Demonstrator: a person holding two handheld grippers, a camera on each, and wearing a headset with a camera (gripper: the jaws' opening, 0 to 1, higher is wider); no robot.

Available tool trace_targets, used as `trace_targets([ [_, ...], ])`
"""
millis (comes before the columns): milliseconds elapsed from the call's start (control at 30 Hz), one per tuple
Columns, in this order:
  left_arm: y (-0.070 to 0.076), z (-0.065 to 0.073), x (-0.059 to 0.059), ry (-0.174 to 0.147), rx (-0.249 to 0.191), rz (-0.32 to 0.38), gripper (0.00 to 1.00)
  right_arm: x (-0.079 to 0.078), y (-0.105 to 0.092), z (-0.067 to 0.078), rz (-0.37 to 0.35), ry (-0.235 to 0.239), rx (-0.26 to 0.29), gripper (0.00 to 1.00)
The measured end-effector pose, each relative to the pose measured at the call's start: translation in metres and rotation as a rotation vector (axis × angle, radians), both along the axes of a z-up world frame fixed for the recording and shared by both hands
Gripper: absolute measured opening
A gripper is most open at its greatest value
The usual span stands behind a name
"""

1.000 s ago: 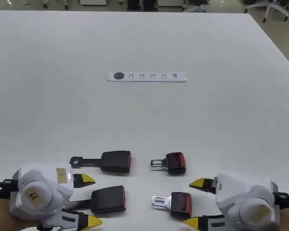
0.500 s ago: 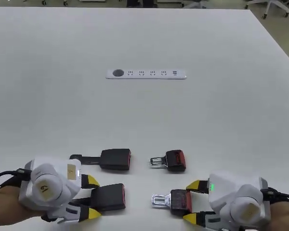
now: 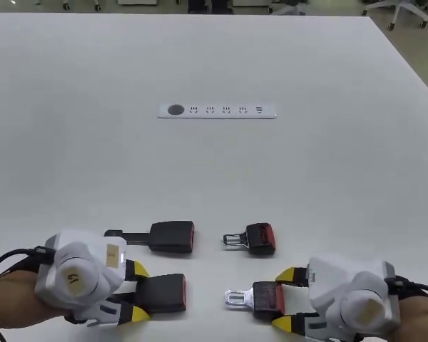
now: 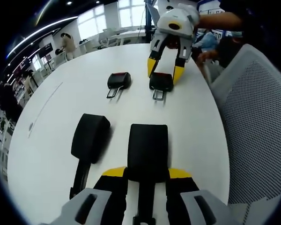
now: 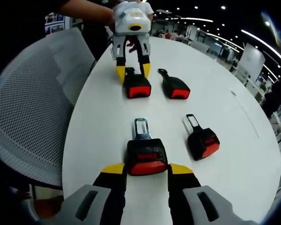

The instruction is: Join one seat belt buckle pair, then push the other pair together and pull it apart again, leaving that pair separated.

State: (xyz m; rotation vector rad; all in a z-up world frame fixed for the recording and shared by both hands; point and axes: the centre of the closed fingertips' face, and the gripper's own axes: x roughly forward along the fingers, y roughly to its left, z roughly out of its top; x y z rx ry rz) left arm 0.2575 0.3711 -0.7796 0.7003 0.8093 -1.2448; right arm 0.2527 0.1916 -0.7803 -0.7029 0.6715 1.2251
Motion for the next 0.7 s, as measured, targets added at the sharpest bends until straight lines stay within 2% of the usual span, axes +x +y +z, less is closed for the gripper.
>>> trace_targets([
  [700,-0.002,0.0,-0.003,0.035,0.037,-0.072,0.32,0.001,0.014,0.002,0.017,0.012,-0.003,0.31],
])
